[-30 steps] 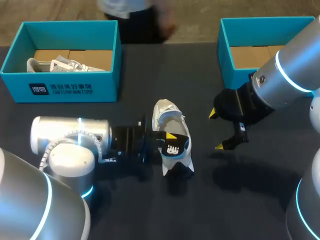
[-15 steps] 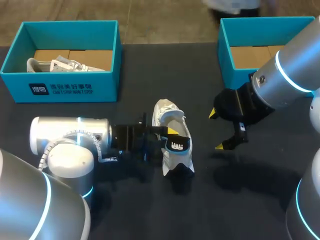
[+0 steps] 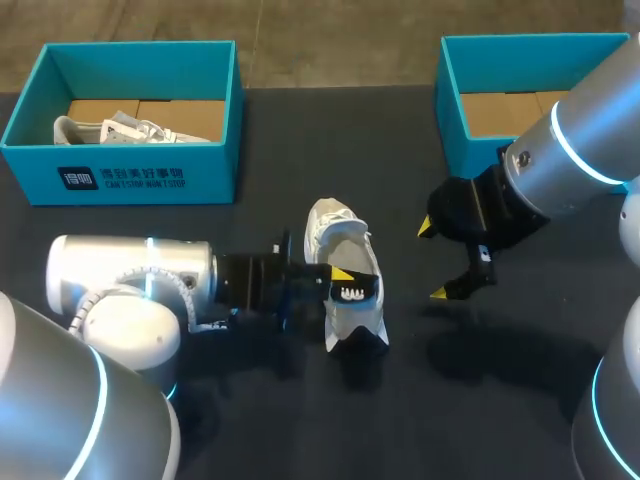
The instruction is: Take the shoe out of the shoebox, open the shoe tongue, remove and reinsert the insole, then place the shoe into the shoebox
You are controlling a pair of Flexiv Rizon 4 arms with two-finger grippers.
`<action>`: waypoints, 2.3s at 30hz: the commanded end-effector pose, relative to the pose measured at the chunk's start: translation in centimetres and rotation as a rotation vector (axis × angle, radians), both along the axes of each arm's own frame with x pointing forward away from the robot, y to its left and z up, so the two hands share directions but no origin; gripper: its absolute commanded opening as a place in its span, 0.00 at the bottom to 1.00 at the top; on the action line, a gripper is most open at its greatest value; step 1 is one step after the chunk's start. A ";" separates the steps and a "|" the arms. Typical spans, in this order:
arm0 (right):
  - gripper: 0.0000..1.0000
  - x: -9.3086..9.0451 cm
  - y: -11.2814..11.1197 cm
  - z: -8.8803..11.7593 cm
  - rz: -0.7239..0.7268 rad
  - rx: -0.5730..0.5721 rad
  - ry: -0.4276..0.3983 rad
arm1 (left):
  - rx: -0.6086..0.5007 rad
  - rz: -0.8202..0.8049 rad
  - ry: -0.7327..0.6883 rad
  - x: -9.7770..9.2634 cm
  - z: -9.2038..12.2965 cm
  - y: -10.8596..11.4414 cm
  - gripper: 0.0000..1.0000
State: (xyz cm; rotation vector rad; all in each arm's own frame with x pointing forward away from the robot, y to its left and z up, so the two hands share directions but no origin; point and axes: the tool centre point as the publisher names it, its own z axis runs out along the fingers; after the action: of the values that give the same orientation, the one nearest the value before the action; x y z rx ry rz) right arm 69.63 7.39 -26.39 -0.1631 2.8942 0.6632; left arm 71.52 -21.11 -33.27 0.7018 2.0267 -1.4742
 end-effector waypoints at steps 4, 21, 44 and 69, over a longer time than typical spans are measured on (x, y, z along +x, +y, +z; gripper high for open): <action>1.00 0.0 0.0 -0.1 0.001 0.001 0.000 | 0.054 -0.042 -0.048 1.2 -0.9 -0.5 0.00; 1.00 0.0 0.0 -0.1 0.001 0.001 0.000 | 0.073 -0.031 -0.085 2.6 -2.0 -0.1 0.43; 1.00 0.0 0.0 -0.1 0.001 0.001 0.000 | 0.056 -0.006 -0.072 0.9 -1.2 -0.7 0.00; 1.00 0.0 0.0 -0.1 0.001 0.001 0.000 | 0.059 0.000 -0.123 2.0 -1.2 -0.3 0.40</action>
State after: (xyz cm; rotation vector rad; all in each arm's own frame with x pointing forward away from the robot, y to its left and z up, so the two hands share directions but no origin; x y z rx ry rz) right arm 69.63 7.40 -26.40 -0.1634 2.8942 0.6634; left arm 74.18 -21.81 -34.80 0.8016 1.9938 -1.3429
